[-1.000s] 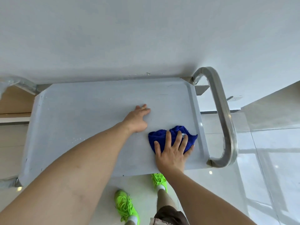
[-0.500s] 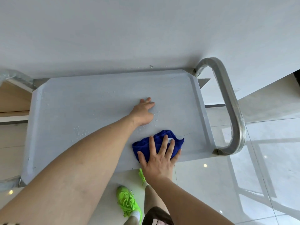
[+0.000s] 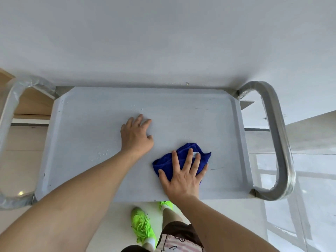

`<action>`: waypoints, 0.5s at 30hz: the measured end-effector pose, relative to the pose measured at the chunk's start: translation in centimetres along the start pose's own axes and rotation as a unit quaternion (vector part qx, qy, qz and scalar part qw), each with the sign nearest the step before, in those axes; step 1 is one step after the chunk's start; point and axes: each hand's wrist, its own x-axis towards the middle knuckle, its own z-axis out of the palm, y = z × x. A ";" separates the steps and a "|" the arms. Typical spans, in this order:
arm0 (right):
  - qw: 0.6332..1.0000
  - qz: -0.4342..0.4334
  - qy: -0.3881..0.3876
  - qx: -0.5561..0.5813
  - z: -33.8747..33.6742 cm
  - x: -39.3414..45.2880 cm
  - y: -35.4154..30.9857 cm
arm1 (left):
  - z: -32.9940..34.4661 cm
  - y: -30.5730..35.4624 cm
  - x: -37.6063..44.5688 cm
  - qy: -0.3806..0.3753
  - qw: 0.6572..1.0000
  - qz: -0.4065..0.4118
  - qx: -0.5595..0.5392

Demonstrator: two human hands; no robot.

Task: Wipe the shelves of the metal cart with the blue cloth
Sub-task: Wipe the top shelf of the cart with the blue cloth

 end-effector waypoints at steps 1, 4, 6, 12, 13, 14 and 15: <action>1.000 0.002 0.000 0.002 -0.1 1.1 -0.2 | 0.1 -0.2 0.0 -0.004 1.000 0.002 0.009; 1.000 0.015 0.000 0.008 -0.4 4.7 -0.9 | 0.2 -0.6 0.1 -0.010 1.000 0.013 -0.007; 1.000 0.020 -0.001 0.008 -0.5 6.8 -1.4 | 0.2 -1.1 0.3 -0.015 1.000 0.019 -0.017; 0.999 0.042 0.009 0.024 -1.2 13.5 -3.3 | 0.3 -1.5 0.3 -0.016 1.000 0.025 -0.002; 0.998 0.047 0.012 0.027 -1.3 14.7 -3.7 | 0.5 -1.6 0.3 -0.013 1.000 0.026 -0.001; 0.998 0.051 0.017 0.030 -1.4 15.7 -4.1 | 0.6 -1.7 0.2 -0.009 1.000 0.028 0.000; 0.998 0.053 0.023 0.033 -1.5 16.7 -4.4 | 0.9 -1.7 0.1 -0.004 1.000 0.030 -0.002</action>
